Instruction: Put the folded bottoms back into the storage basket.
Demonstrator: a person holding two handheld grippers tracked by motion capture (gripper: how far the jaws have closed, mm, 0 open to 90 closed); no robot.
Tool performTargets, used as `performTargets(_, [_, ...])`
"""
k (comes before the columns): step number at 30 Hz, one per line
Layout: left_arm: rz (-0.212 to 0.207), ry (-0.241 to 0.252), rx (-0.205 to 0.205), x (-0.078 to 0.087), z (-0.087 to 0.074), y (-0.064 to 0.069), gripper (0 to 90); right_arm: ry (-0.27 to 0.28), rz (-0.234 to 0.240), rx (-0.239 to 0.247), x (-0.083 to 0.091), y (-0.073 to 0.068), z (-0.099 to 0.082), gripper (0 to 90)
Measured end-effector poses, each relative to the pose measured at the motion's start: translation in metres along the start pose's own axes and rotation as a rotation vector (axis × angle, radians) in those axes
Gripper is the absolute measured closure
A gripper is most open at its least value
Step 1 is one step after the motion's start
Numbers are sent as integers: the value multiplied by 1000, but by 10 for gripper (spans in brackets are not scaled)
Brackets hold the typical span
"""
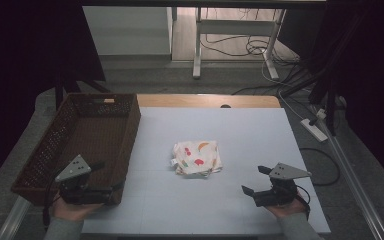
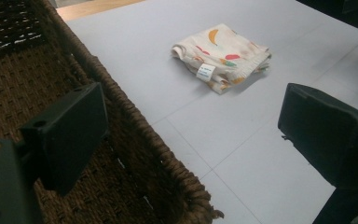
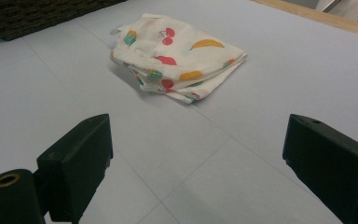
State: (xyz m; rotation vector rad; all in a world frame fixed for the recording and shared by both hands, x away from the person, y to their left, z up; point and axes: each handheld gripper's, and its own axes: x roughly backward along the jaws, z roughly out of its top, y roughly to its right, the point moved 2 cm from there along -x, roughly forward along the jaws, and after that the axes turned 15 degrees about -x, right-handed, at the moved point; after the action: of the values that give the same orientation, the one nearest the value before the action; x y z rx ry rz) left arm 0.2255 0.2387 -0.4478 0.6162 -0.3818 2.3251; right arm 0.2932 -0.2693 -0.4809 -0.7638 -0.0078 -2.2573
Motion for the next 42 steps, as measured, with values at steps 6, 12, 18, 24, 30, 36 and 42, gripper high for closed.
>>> performTargets(6, [3,3,-3,0,0,3,77,-3,12,-6,-1,1,0,88])
performTargets(12, [-7,0,-1,-4,0,5,80,-16,9,3,-4,1,1,88])
performTargets(18, [-10,0,-5,-5,0,6,81,-15,6,-2,-4,1,0,88])
performTargets(24, [-11,3,-1,-4,1,6,83,-26,6,1,-6,1,-1,88])
performTargets(30, [-15,-4,2,-8,4,7,86,-34,15,-5,-7,3,-2,88])
performTargets(36, [-19,-1,21,-13,12,6,91,-39,22,-8,-8,4,-2,88])
performTargets(42, [-39,4,14,-21,24,11,95,-44,22,-14,-9,7,-2,88])
